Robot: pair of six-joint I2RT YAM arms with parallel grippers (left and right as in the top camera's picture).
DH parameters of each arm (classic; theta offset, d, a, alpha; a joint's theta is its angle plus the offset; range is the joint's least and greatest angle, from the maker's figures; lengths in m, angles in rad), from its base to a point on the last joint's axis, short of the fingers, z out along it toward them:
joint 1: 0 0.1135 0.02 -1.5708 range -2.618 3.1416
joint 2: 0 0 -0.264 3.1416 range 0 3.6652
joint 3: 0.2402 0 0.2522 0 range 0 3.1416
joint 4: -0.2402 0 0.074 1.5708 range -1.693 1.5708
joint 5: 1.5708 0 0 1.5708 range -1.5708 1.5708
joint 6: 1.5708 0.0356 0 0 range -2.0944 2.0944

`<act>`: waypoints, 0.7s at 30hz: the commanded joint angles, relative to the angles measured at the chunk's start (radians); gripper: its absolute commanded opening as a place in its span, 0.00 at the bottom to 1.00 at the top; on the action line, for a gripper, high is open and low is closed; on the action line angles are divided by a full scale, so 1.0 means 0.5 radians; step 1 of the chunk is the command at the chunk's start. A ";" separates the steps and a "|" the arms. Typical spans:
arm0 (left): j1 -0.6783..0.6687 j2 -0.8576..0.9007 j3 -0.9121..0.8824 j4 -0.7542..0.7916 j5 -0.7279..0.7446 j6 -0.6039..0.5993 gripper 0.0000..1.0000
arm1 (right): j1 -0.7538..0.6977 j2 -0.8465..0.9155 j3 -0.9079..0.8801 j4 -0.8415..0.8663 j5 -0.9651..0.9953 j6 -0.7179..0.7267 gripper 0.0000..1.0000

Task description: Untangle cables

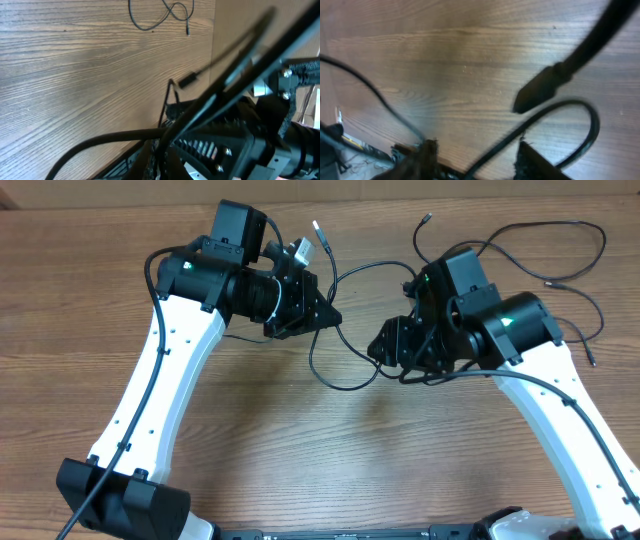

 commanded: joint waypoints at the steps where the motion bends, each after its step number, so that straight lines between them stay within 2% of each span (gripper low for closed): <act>1: -0.002 -0.060 0.054 0.000 0.076 -0.034 0.04 | -0.004 0.002 0.046 0.056 -0.025 -0.009 0.41; 4: -0.002 -0.060 0.054 0.001 0.077 -0.036 0.04 | -0.004 0.001 0.046 0.108 -0.019 0.054 0.37; 6: -0.002 -0.060 0.054 0.001 0.078 -0.040 0.04 | -0.004 0.001 0.046 0.119 -0.014 0.088 0.30; 7: -0.002 -0.060 0.054 0.001 0.078 -0.041 0.04 | -0.004 0.001 0.046 0.121 -0.003 0.090 0.18; 9: -0.002 -0.060 0.054 0.001 0.079 -0.040 0.04 | -0.004 0.001 0.046 0.115 0.050 0.118 0.04; 15: -0.002 -0.060 0.054 0.002 0.070 -0.018 0.04 | -0.004 0.000 0.046 0.091 0.349 0.270 0.04; 17: -0.002 -0.060 0.054 -0.009 -0.040 0.004 0.07 | -0.004 -0.005 0.049 0.083 0.474 0.330 0.04; 18: -0.002 -0.060 0.054 -0.031 -0.139 0.005 0.12 | -0.005 -0.007 0.051 0.082 0.511 0.344 0.04; 20: -0.002 -0.060 0.054 -0.075 -0.260 0.006 0.49 | -0.005 -0.022 0.054 0.084 0.546 0.344 0.04; 21: -0.002 -0.060 0.054 -0.096 -0.294 0.014 0.75 | -0.005 -0.035 0.061 0.078 0.573 0.344 0.04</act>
